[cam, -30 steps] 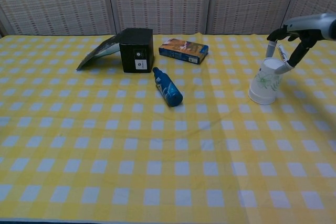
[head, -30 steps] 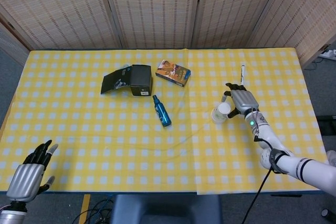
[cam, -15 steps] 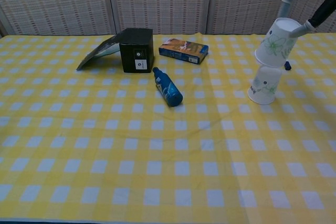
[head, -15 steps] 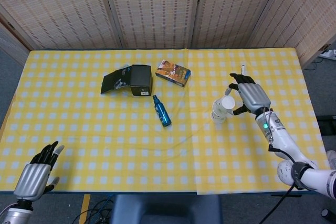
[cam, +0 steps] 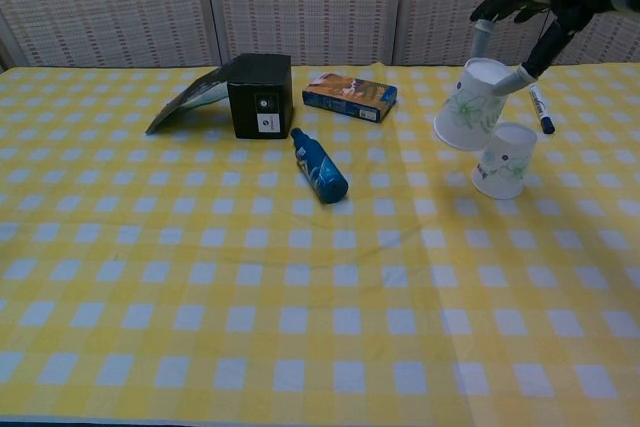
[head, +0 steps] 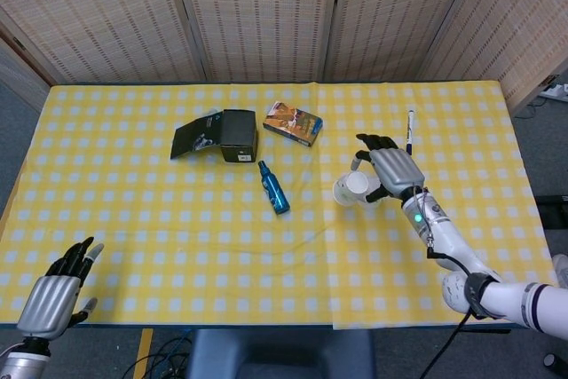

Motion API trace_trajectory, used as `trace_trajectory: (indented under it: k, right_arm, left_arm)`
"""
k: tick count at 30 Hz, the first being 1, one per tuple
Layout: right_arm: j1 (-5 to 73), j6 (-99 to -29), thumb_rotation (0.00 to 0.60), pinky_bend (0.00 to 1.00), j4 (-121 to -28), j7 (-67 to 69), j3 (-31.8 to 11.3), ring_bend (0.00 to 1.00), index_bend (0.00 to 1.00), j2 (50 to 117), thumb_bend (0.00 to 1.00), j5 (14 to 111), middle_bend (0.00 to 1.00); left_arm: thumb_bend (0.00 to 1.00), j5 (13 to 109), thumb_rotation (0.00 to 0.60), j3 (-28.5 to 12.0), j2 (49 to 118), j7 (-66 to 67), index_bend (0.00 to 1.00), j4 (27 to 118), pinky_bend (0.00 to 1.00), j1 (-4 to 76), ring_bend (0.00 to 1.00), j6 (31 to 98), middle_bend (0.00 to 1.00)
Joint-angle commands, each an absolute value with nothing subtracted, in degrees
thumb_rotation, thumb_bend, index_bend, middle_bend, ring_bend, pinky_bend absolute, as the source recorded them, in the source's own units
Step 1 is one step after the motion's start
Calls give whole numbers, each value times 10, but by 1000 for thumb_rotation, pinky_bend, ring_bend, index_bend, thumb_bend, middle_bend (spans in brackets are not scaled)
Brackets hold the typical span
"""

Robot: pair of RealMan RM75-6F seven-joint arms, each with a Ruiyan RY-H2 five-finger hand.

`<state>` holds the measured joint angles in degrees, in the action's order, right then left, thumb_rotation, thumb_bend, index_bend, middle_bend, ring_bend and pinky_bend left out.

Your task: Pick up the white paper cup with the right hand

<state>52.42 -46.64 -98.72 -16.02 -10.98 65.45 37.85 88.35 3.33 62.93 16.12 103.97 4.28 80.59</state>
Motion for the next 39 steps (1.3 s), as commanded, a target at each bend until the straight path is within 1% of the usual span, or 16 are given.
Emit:
trace_trajectory:
  k: [1, 10, 18, 19, 21, 23, 24, 25, 28, 30, 32, 35, 36, 37, 39]
  right_arm:
    - [564, -450, 600, 0, -922, -193, -101, 0, 445, 715, 207, 321, 44]
    - [609, -420, 600, 0, -840, -230, -85, 0, 445, 781, 208, 242, 45]
    - [630, -416, 600, 0, -808, -257, -68, 0, 432, 811, 204, 204, 36]
    - [632, -414, 600, 0, -806, -260, -66, 0, 399, 812, 198, 199, 28]
    - [635, -409, 600, 0, -805, -262, -65, 0, 278, 812, 177, 187, 9]
    - [638, -403, 600, 0, -813, -259, -67, 0, 94, 804, 156, 176, 0]
    - [638, -401, 600, 0, -818, -256, -69, 0, 43, 799, 152, 175, 0]
    - [638, -402, 600, 0, -824, -254, -71, 0, 7, 793, 146, 175, 0]
    - [633, -405, 600, 0, -859, -240, -80, 0, 0, 763, 128, 185, 0]
    - [625, -410, 600, 0, -890, -225, -90, 0, 0, 739, 117, 203, 0]
    - [605, -431, 600, 0, -945, -211, -97, 0, 0, 700, 112, 245, 0]
    - [548, -494, 600, 0, -1050, -182, -95, 0, 0, 632, 112, 337, 0]
    - [523, -518, 600, 0, -1081, -170, -90, 0, 0, 612, 112, 376, 0]
    - [484, -553, 600, 0, -1116, -150, -78, 0, 0, 590, 112, 438, 0]
    - [421, -607, 600, 0, -1143, -120, -47, 0, 0, 568, 112, 541, 0]
  left_arm:
    - [318, 889, 600, 34, 623, 153, 0, 1041, 229, 38, 0, 816, 0]
    - [317, 910, 600, 40, 606, 127, 0, 1045, 229, 29, 0, 836, 0]
    - [317, 918, 600, 41, 603, 122, 0, 1045, 229, 25, 0, 845, 0]
    - [317, 919, 600, 41, 603, 122, 0, 1046, 229, 24, 0, 845, 0]
    - [317, 920, 600, 41, 603, 122, 0, 1045, 229, 24, 0, 846, 0]
    - [317, 923, 600, 41, 605, 126, 0, 1045, 229, 23, 0, 849, 0]
    - [317, 925, 600, 42, 606, 127, 0, 1045, 229, 23, 0, 849, 0]
    - [317, 927, 600, 42, 606, 129, 0, 1045, 229, 23, 0, 848, 0]
    - [317, 925, 600, 43, 609, 135, 0, 1045, 229, 23, 0, 843, 0]
    - [317, 923, 600, 42, 611, 140, 0, 1046, 229, 23, 0, 844, 0]
    - [317, 922, 600, 41, 613, 147, 0, 1047, 229, 22, 0, 845, 0]
    - [317, 916, 600, 39, 616, 155, 0, 1046, 229, 21, 0, 844, 0]
    - [317, 913, 600, 38, 616, 157, 0, 1047, 229, 21, 0, 842, 0]
    - [317, 910, 600, 37, 616, 160, 0, 1047, 229, 23, 0, 839, 0]
    - [317, 902, 600, 35, 616, 164, 0, 1048, 229, 25, 0, 834, 0]
